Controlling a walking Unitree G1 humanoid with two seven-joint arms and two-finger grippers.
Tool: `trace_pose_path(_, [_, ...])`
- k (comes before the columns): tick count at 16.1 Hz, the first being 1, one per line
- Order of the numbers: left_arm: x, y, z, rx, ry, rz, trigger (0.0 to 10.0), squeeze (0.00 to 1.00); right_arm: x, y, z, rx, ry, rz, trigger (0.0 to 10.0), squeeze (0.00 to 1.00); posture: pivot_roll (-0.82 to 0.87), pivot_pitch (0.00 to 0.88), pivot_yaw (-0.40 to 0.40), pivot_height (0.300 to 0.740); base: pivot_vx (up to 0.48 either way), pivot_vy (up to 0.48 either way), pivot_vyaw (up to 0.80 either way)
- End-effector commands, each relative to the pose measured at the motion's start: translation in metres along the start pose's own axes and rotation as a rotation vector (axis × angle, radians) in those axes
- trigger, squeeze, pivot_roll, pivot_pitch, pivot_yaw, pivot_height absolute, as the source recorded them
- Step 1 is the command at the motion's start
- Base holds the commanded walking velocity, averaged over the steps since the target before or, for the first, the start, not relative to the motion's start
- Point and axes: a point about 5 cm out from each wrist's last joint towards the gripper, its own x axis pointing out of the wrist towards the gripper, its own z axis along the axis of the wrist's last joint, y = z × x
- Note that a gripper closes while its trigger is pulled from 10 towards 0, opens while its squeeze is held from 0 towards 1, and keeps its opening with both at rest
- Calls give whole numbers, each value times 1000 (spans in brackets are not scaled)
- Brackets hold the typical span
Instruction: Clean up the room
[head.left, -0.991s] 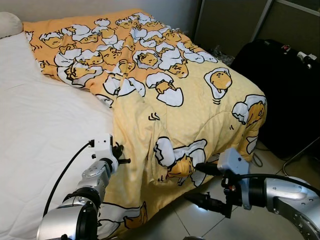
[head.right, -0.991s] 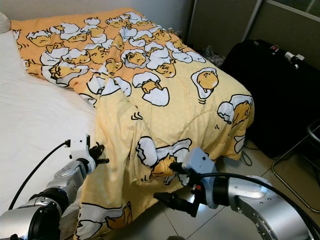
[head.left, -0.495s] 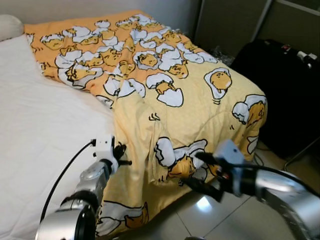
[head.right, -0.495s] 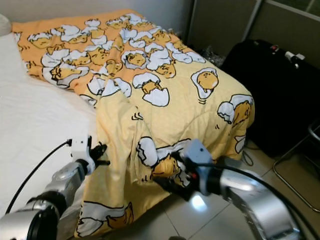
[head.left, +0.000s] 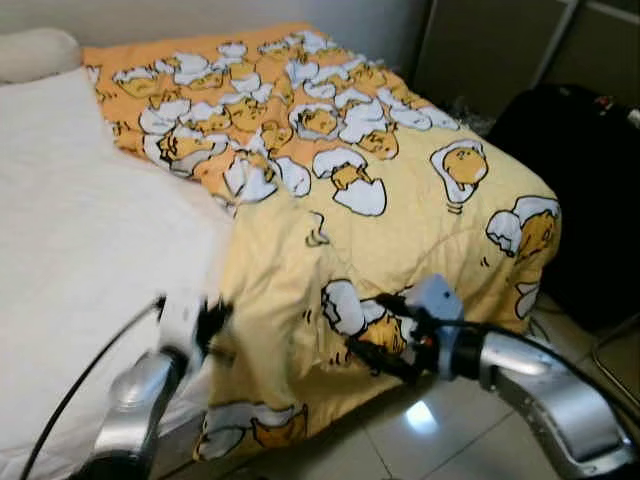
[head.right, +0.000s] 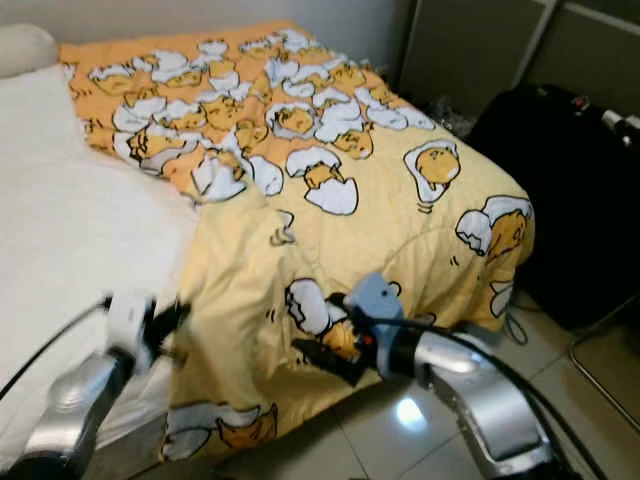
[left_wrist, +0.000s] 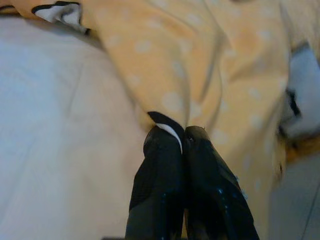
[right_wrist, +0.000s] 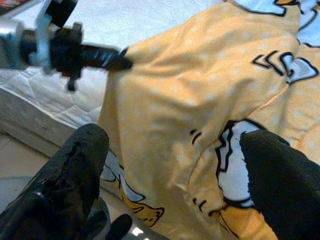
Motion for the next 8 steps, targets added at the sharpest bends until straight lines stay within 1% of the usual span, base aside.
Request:
trace_pose_path(1, [-1, 0, 7, 42, 0, -16, 0, 0, 1, -2, 2, -17, -8, -8, 10000, 0, -128, 0, 36, 740, 0, 0, 0])
trace_pose_path(2, [-14, -2, 1, 61, 43, -44, 0, 0, 4, -3, 2, -18, -16, -11, 10000, 0, -117, 0, 36, 740, 0, 0, 0])
trace_pose_path(3, [-30, -4, -8, 88, 119, -115, 0, 0, 7, -4, -1, -23, -20, -16, 10000, 0, -99, 0, 35, 740, 0, 0, 0])
trace_pose_path(4, [-41, -5, -13, 121, 182, -169, 0, 0, 10, -4, -2, -27, -24, -14, 10000, 0, -95, 0, 39, 740, 0, 0, 0])
trace_pose_path(5, [-49, -5, -16, 155, 229, -208, 0, 0, 12, -3, -1, -30, -28, -8, 10000, 0, -94, 0, 41, 740, 0, 0, 0])
trace_pose_path(6, [-53, -6, -17, 164, 253, -231, 0, 0, 13, -2, -1, -31, -31, -7, 10000, 0, -91, 0, 41, 740, 0, 0, 0])
trace_pose_path(8, [-75, -8, -21, 229, 398, -402, 0, 0, 15, -4, -2, -32, -37, -4, 10000, 0, -71, 0, 39, 740, 0, 0, 0])
